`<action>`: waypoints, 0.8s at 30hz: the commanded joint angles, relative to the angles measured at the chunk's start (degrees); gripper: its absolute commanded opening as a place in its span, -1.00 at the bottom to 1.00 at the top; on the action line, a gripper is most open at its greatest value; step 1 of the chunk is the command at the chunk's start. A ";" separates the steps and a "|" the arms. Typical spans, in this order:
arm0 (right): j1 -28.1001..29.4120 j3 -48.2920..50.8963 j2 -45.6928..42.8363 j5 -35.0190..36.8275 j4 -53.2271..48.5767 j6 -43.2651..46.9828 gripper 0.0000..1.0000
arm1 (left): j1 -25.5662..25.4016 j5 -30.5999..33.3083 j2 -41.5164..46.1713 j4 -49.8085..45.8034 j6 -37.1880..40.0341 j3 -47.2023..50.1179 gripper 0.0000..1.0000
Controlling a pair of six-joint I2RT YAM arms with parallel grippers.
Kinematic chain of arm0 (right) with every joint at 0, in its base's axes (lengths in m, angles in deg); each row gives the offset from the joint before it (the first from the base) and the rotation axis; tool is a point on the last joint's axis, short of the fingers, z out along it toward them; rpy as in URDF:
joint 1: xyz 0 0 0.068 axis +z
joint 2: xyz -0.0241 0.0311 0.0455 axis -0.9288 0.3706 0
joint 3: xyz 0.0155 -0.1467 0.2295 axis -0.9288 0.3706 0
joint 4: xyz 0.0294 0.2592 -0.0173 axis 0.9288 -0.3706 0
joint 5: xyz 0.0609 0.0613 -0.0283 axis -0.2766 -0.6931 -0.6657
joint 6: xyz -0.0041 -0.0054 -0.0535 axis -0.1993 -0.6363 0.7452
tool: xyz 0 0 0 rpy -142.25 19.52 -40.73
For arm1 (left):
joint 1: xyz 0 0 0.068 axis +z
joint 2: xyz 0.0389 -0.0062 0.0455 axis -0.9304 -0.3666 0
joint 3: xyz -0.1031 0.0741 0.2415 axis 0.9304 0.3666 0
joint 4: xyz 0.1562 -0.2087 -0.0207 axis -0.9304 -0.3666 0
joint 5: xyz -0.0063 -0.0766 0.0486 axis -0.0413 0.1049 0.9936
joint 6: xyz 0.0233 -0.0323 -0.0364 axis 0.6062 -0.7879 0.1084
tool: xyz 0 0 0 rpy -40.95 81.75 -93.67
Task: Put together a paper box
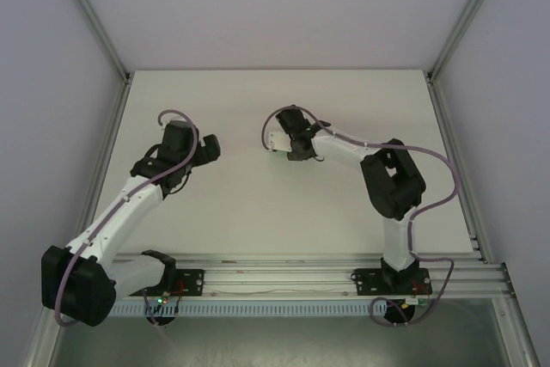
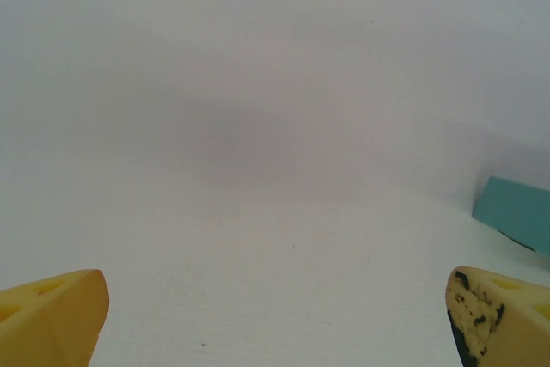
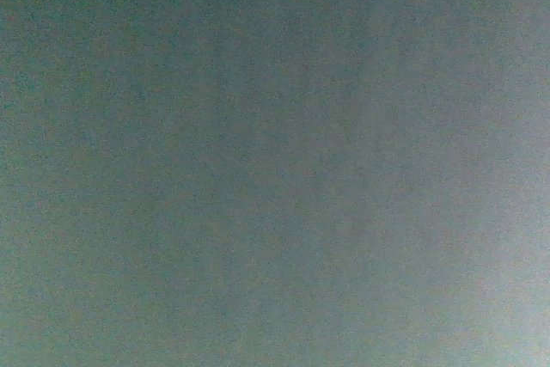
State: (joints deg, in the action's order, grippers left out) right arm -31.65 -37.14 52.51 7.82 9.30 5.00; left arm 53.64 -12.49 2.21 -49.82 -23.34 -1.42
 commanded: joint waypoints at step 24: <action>0.49 6.42 -9.42 -9.58 -9.94 -0.69 0.99 | 0.54 -3.22 1.52 2.29 0.53 1.22 1.00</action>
State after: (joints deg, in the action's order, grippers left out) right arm -31.47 -29.47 45.67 1.28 5.30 5.48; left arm 53.64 -15.50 4.28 -49.14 -23.28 -0.89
